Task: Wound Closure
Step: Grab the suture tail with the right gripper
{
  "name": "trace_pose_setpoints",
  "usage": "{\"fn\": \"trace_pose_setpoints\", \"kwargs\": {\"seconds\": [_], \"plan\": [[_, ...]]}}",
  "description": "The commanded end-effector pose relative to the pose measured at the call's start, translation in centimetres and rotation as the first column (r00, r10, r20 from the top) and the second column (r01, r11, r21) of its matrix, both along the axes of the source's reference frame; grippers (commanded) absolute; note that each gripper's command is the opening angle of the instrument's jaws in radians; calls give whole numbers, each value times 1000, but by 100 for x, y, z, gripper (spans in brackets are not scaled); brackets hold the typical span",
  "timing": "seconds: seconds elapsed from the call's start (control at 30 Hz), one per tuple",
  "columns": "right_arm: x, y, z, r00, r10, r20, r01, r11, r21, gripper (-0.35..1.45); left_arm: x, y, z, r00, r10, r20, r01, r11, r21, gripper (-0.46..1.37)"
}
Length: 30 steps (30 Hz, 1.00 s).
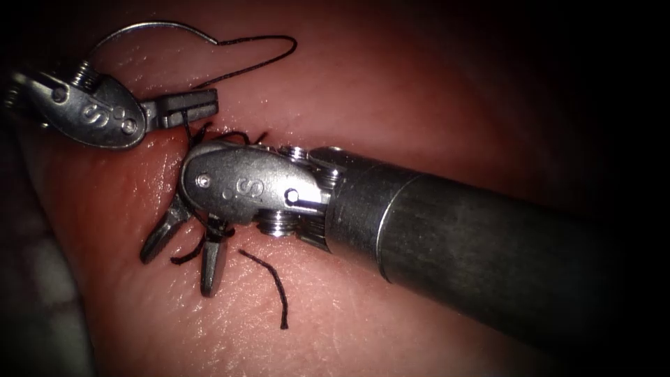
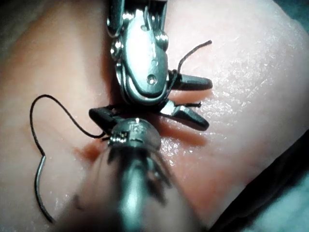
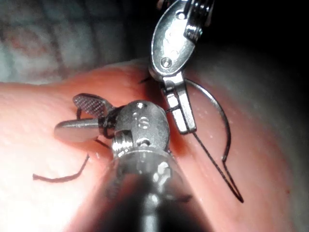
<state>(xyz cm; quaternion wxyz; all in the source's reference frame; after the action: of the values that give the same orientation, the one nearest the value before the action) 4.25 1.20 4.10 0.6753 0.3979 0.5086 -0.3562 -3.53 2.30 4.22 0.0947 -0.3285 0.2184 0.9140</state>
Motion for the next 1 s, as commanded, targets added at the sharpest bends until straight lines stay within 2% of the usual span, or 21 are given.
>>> {"fn": "trace_pose_setpoints", "kwargs": {"seconds": [0.03, 0.07, 0.13, 0.2, 0.5, 1.0], "plan": [[-1, 0, 2, 1000, -1, 15, 1, 1000, -10, 42, 0, -1, 1, 1000, 3, -1, -3, 1000, 2, -35], [-1, -1, 3, 999, -15, 33, 15, 1000, -18, 26, 0, -2, 1, 1000, 5, -3, -5, 1000, 4, -35], [0, -3, 6, 997, -45, 64, 48, 998, -34, -18, 1, -3, 1, 1000, 5, -3, -5, 1000, 3, -35], [0, -3, 9, 995, -56, 83, 61, 997, -52, -35, 2, -4, 0, 1000, 5, -3, -5, 1000, 3, -35], [0, 8, 9, 996, -16, 90, 23, 997, -70, -35, 10, -6, -2, 1000, 14, -5, -14, 1000, 0, -35], [-2, 10, 7, 998, 25, 66, -22, 998, -58, -35, 14, -9, -3, 1000, 14, -8, -14, 1000, -1, -35]]}}
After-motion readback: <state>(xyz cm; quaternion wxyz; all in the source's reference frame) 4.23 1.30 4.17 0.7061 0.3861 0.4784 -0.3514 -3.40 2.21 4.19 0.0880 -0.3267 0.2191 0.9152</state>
